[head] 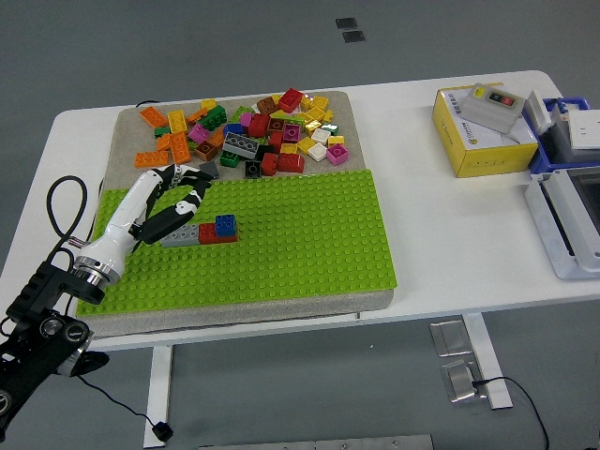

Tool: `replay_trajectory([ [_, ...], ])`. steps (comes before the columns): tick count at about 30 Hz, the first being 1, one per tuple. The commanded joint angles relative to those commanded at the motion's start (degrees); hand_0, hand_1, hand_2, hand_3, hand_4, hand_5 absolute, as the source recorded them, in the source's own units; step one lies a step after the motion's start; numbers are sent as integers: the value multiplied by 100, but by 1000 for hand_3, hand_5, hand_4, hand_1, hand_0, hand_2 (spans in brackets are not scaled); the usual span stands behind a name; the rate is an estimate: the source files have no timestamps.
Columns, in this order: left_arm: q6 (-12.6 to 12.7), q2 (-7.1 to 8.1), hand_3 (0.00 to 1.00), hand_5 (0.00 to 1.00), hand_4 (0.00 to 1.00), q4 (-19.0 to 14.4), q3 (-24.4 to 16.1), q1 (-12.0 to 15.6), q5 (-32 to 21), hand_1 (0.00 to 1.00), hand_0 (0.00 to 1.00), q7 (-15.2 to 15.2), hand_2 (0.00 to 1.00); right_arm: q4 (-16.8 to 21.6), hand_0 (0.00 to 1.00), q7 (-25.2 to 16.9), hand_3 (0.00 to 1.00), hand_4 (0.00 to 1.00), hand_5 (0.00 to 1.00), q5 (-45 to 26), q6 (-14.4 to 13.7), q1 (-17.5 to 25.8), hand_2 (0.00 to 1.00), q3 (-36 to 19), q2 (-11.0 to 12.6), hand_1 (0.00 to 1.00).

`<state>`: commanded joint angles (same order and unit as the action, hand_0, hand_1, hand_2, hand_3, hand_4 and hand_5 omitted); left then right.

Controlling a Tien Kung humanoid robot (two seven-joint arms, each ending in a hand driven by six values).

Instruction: Pick up the brick,pile it on top of brick,press brick,pick up the brick,pile it on top of brick,press brick

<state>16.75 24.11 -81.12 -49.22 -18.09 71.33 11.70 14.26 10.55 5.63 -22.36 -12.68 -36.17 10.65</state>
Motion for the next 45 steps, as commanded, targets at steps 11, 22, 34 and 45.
replay_trajectory([
  [11, 76, -5, 553, 535, 541, 19, 50, -1, 52, 883, 968, 129, 822, 13, 587, 101, 680, 138, 950, 304, -22, 7, 571, -162, -19, 529],
  [22, 81, 156, 521, 511, 572, 179, -135, -380, 1109, 998, 998, 259, 933, 7, 586, 163, 681, 137, 946, 517, -25, -29, 570, -321, 6, 530],
  [34, 301, 694, 537, 478, 589, 368, 369, -971, 2854, 998, 998, -31, 946, 19, 588, 232, 679, 139, 952, 699, -64, -28, 563, -461, 38, 531],
  [45, 362, 623, 523, 510, 577, 560, 120, -601, 3232, 998, 998, -214, 944, 32, 587, 353, 680, 137, 957, 958, -114, 45, 570, -667, -6, 531],
])
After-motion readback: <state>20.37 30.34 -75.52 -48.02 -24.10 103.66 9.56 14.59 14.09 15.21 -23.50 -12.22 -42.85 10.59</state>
